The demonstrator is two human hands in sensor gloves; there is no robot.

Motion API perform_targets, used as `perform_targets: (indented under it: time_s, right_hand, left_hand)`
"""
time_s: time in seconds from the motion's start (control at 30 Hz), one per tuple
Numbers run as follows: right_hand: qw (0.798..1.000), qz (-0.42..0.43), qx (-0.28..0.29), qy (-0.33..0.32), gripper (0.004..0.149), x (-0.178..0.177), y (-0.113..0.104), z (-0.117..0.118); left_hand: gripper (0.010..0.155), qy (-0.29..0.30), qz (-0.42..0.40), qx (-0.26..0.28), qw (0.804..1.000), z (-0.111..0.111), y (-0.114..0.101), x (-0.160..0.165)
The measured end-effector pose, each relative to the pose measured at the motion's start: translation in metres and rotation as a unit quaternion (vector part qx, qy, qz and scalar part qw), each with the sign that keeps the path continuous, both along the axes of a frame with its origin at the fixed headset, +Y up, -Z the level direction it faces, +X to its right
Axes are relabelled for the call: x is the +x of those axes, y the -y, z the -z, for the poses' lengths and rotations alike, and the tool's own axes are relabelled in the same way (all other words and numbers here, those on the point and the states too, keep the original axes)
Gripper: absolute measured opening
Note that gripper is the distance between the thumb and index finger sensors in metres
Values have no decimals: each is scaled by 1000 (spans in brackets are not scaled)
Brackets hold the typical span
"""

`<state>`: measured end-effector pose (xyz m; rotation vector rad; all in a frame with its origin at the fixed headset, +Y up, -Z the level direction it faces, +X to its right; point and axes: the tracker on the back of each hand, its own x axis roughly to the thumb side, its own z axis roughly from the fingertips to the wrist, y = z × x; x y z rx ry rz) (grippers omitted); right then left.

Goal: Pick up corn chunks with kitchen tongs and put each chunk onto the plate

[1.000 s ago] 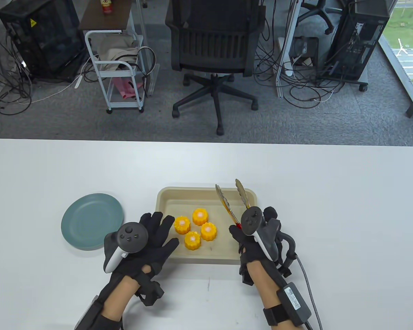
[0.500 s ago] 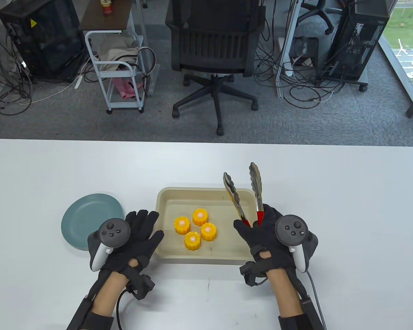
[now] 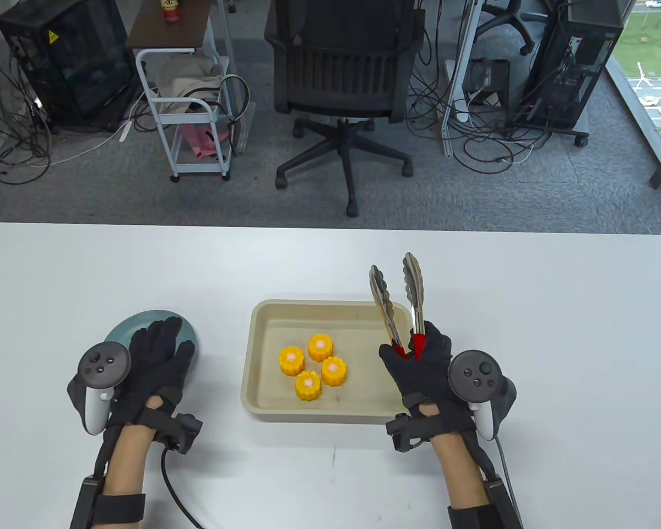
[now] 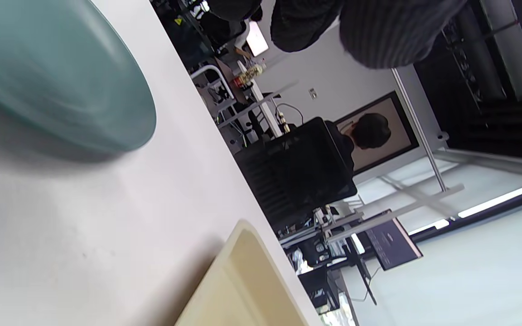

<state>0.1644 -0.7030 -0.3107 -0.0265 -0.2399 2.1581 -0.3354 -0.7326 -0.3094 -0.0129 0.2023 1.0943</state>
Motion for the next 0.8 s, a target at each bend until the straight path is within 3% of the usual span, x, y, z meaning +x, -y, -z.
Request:
perform_targets:
  time_s: [0.37, 0.63, 0.8]
  right_hand:
    - [999, -33, 15, -4, 95, -6, -2, -1]
    - [999, -50, 8, -11, 96, -11, 3, 0]
    - [998, -57, 5, -11, 96, -13, 5, 1]
  left_hand:
    - [73, -120, -29, -18, 992, -3, 5, -75]
    - [81, -220, -20, -114, 969, 6, 45, -102]
    - [84, -237, 8, -169, 957, 12, 67, -103]
